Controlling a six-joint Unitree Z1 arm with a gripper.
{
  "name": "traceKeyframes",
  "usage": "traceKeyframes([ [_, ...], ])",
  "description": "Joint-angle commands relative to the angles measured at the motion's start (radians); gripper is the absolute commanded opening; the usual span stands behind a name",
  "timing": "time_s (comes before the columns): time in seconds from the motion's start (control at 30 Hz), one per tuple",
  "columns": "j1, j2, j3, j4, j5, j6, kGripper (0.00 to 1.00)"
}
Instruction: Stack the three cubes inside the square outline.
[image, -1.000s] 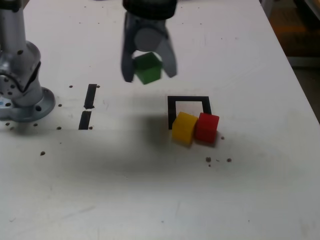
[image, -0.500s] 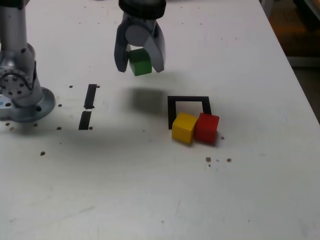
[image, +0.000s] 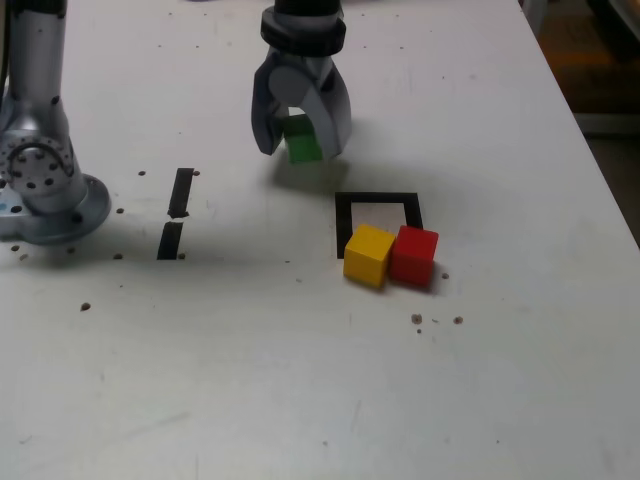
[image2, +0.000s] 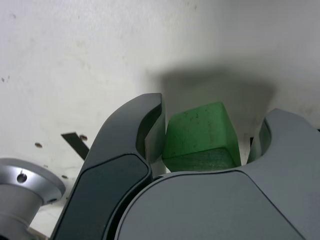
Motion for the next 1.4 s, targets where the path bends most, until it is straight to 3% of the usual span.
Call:
traceKeyframes([
  [0.0, 0.009, 0.006, 0.004, -0.003, 0.001, 0.003, 0.49],
  [0.23, 0.011, 0.006, 0.015, 0.002, -0.003, 0.004, 0.76],
  [0.43, 0.016, -0.002, 0.041, -0.018, -0.01, 0.005, 0.88],
  [0.7, 0.011, -0.048, 0.081, -0.054, -0.02, -0.012, 0.92],
  [1.0, -0.12, -0.143, 0.03, -0.038, -0.039, -0.079, 0.92],
  [1.37, -0.251, -0.112, -0.059, -0.056, -0.036, -0.168, 0.91],
])
